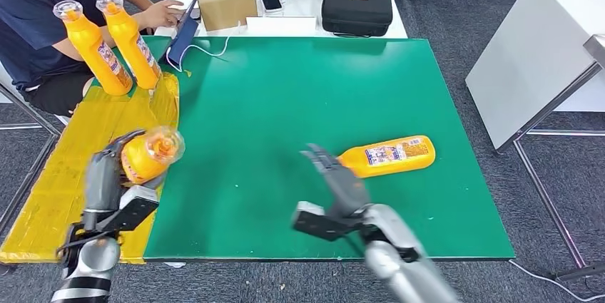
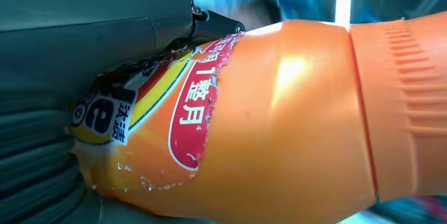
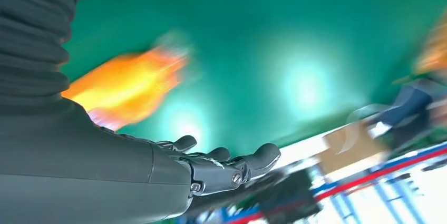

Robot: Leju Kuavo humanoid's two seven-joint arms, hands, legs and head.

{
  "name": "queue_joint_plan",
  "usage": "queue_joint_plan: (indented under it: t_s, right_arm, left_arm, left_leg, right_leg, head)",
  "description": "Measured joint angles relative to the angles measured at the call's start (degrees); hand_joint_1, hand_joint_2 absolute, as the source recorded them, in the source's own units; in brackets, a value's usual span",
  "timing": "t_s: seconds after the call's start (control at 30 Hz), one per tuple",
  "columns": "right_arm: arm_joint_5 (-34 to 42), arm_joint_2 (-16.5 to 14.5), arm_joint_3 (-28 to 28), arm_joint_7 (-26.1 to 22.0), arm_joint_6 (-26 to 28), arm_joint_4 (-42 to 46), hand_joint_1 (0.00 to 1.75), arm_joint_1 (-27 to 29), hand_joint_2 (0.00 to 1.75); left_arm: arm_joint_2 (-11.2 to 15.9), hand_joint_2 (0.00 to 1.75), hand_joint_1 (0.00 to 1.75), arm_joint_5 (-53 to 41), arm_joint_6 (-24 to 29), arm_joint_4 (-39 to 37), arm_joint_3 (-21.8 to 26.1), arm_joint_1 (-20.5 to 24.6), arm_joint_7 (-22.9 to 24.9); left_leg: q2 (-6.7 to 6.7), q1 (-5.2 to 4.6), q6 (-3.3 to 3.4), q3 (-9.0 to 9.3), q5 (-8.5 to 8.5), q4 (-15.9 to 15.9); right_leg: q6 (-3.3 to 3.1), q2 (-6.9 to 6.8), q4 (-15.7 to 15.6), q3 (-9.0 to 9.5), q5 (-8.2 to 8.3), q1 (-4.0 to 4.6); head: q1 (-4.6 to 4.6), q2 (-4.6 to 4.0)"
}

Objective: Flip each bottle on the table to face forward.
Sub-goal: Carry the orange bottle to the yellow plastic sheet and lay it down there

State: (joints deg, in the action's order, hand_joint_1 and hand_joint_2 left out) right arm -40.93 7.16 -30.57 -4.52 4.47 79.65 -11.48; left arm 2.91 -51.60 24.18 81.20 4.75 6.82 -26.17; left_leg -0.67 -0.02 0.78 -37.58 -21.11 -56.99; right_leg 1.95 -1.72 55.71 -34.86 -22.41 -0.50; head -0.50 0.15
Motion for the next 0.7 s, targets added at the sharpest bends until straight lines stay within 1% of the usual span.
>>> queue_joint_plan:
  t_s: [0.07,0.13,0.17,0.27,0.3,0.4,0.47,0.7]
  right_arm:
    - [1.27,5.43,3.62,-0.19,-2.12,4.09,0.0,2.06,1.75]
    - [3.45,10.31,7.41,-0.36,-4.96,7.24,0.0,3.47,1.75]
    - [4.48,12.44,9.19,-0.43,-6.36,8.4,0.0,3.91,1.75]
    - [6.78,17.91,13.8,-0.5,-9.53,10.58,0.0,4.82,1.75]
    - [7.28,19.44,15.12,-0.51,-10.2,10.96,0.0,5.09,1.75]
    - [8.28,22.87,18.19,-0.52,-11.59,11.46,0.0,5.71,1.75]
    - [8.64,24.27,19.44,-0.51,-12.27,11.48,0.0,5.84,1.75]
    - [8.8,26.73,20.97,-0.22,-13.53,10.77,0.0,5.3,1.75]
  left_arm:
    - [1.45,1.75,1.75,-10.83,5.69,-2.91,0.95,-0.37,3.06]
    - [2.8,1.75,1.75,-19.28,8.77,-6.77,1.05,-0.41,6.3]
    - [3.37,1.75,1.55,-22.02,9.62,-9.0,0.91,-0.27,7.47]
    - [4.9,1.75,0.24,-26.44,10.76,-16.17,-0.22,0.82,9.3]
    - [5.4,1.75,0.0,-27.26,10.98,-18.47,-0.77,1.29,9.58]
    - [6.55,1.75,0.0,-28.53,11.66,-23.9,-2.45,2.56,9.78]
    - [7.01,1.75,0.0,-28.39,11.81,-26.23,-3.46,3.5,9.34]
    - [7.91,1.75,0.0,-26.68,11.44,-30.96,-6.07,6.55,7.79]
  left_leg:
    - [0.09,-0.08,0.02,-0.03,-0.01,0.0]
    - [0.15,-0.14,0.04,-0.04,-0.03,0.0]
    - [0.15,-0.16,0.05,-0.04,-0.03,0.0]
    - [0.14,-0.18,0.07,-0.03,-0.03,0.0]
    - [0.14,-0.19,0.07,-0.03,-0.02,0.0]
    - [0.15,-0.2,0.08,-0.03,-0.02,0.0]
    - [0.17,-0.21,0.08,-0.01,-0.01,0.0]
    - [0.25,-0.21,0.11,0.24,0.0,0.03]
  right_leg:
    - [0.09,-0.06,0.0,0.0,-0.05,-0.08]
    - [0.17,-0.09,0.0,-0.01,-0.08,-0.14]
    - [0.18,-0.09,-0.01,-0.01,-0.07,-0.15]
    - [0.21,-0.09,-0.01,-0.02,-0.05,-0.16]
    - [0.22,-0.09,-0.01,-0.02,-0.04,-0.17]
    - [0.24,-0.09,0.0,0.01,-0.03,-0.17]
    - [0.24,-0.1,0.0,0.05,-0.03,-0.17]
    - [0.24,-0.28,0.0,0.36,-0.09,-0.18]
  head:
    - [0.01,0.0]
    - [0.01,0.0]
    - [0.0,0.0]
    - [-0.01,0.0]
    - [-0.01,0.0]
    - [0.01,0.0]
    - [0.02,0.0]
    - [0.03,0.0]
